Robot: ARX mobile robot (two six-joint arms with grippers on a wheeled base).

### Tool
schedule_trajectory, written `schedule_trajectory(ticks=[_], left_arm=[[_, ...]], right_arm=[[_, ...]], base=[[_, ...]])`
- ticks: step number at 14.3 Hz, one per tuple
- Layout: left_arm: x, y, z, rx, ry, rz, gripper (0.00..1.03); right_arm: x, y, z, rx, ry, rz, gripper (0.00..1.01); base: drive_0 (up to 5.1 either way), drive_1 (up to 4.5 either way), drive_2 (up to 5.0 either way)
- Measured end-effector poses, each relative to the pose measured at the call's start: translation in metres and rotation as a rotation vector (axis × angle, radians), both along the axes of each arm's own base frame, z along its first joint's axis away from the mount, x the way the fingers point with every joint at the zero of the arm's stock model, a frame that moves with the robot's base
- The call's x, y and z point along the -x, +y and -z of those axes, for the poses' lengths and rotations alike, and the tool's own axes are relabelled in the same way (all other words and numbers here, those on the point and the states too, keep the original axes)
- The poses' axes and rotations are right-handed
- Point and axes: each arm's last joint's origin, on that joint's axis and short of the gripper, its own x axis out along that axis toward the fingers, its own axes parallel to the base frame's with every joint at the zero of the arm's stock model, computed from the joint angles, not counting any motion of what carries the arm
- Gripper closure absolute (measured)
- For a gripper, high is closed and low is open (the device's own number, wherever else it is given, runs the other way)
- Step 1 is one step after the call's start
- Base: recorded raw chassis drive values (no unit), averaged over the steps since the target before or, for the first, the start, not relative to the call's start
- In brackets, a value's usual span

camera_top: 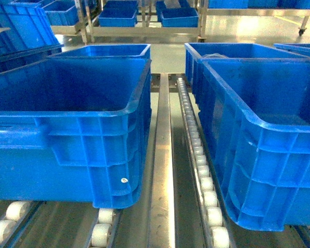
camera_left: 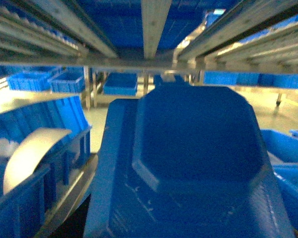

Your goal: Sort blue parts and orange caps into right shelf containers

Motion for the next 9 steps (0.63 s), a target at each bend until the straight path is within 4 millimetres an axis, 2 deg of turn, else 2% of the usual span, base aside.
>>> schedule_trajectory(ticks=[1,2,4,9], left_arm=[[-0.087,-0.011,0.047,0.041,0.316,-0.02,0.4],[-0.071,-0.017,0.035,0.076,0.251,0.065,0.04],[-0.066,-0.015,0.035,0.086,0.25,0.065,0.04],[-0.066,-0.014,0.04,0.094,0.247,0.046,0.07]], right_arm=[[-0.087,0.007,0.046,-0.063,0.283,0.021,0.44],[-0.084,0.016,0.041,-0.079,0.219,0.037,0.08],[-0.082,0.015,0.04,-0.079,0.215,0.042,0.01],[-0.081,0.015,0.043,-0.078,0.228,0.044,0.04]], base=[[0.0,0.0,0.0],[0.0,0.0,0.0],[0.0,0.0,0.0],[0.0,0.0,0.0]])
